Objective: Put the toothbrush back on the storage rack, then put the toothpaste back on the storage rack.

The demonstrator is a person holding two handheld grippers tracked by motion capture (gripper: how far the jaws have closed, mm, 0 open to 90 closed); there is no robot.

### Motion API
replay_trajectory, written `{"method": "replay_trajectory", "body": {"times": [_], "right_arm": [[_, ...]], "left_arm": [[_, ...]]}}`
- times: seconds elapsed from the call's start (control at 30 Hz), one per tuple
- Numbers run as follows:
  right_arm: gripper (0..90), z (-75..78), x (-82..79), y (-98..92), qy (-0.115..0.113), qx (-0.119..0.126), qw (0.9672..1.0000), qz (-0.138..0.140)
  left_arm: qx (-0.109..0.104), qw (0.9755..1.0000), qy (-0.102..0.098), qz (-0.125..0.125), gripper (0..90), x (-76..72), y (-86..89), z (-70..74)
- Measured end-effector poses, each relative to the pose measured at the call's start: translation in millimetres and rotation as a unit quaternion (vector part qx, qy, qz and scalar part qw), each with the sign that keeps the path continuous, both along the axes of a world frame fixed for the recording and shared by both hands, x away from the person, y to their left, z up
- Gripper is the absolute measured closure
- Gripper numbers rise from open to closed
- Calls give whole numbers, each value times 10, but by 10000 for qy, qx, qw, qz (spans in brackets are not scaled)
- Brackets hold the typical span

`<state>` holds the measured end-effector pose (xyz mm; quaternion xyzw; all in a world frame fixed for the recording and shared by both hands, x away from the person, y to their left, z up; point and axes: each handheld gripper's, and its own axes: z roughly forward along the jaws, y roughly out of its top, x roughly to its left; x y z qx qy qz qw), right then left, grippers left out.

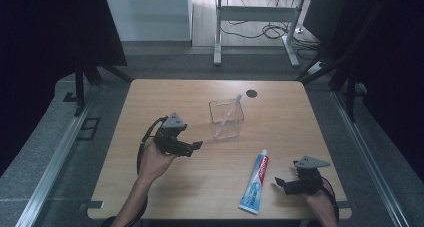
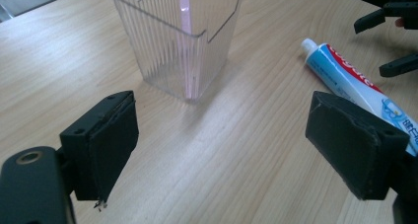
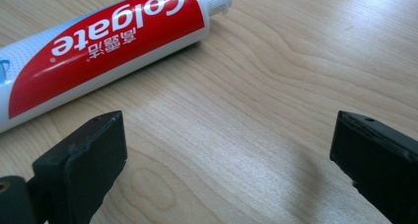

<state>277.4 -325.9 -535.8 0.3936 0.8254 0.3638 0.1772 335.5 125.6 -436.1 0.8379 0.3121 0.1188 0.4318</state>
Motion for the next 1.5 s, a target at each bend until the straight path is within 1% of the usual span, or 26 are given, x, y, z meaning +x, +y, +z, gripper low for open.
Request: {"method": "replay_trajectory", "body": {"times": [0.1,0.13,0.2,0.23,0.27,0.33,0.37,0.43,0.47,0.5,0.53,0.57,0.6,0.63,0.73,0.8,0.83,0.87,0.93,0.97,1.0,1.07,1.13,1.33,1.4,1.5], "right_arm": [[7,0,-5,15,1,-27,10000,12],[7,1,-7,18,0,-33,10000,16],[7,2,-8,20,-1,-32,10000,23],[7,3,-10,23,-10,-36,10000,37],[7,3,-10,23,-10,-36,10000,37],[7,4,-16,32,-13,-50,10000,44],[7,4,-17,37,-7,-49,10000,48],[7,5,-19,40,-13,-62,10000,50],[7,5,-21,46,-22,-60,10000,62],[7,5,-22,47,-26,-61,10000,65],[7,6,-24,51,-18,-62,10000,64],[7,6,-24,51,-18,-62,10000,64],[7,10,-30,59,-19,-64,9999,77],[7,10,-30,59,-19,-64,9999,77],[7,13,-36,73,-20,-56,9999,111],[8,15,-41,93,-14,-56,9999,143],[8,15,-41,93,-14,-56,9999,143],[8,14,-43,104,-13,-55,9998,164],[8,15,-45,110,2,-63,9998,175],[8,14,-46,112,8,-63,9998,183],[8,13,-46,114,13,-63,9998,188],[8,11,-46,115,36,-71,9998,193],[8,8,-46,116,46,-72,9998,201],[9,9,-53,127,139,-82,9996,232],[9,16,-59,129,223,-84,9994,260],[10,26,-68,136,325,-21,9991,289]], "left_arm": [[-6,10000,-15,-13,129,-38,36,-41],[34,10000,-41,-26,129,-76,67,-89],[44,10000,-51,-16,129,-93,82,-115],[40,10000,-38,-5,129,-125,116,-167],[40,10000,-38,-5,129,-125,116,-167],[8,10000,-28,13,129,-156,147,-219],[-31,10000,-25,41,129,-184,171,-266],[-24,10000,-38,46,128,-195,185,-288],[-75,9999,-48,69,128,-216,206,-334],[-75,9999,-48,69,129,-216,206,-334],[-114,9999,-34,91,129,-237,221,-386],[-114,9999,-34,91,129,-237,221,-386],[-112,9999,-6,93,129,-258,230,-443],[-112,9999,-6,93,129,-258,230,-443],[-103,9998,50,135,129,-294,244,-538],[-14,9998,70,172,129,-306,257,-597],[-14,9998,70,172,129,-306,257,-597],[29,9998,50,215,129,-320,265,-637],[75,9996,86,240,129,-324,272,-684],[149,9995,75,253,129,-326,275,-707],[149,9995,75,253,130,-326,275,-707],[307,9991,83,291,129,-333,272,-762],[302,9990,107,302,130,-338,268,-772],[295,9992,43,280,130,-359,249,-769],[282,9992,67,279,130,-360,251,-777],[275,9992,96,282,130,-357,263,-782]]}}
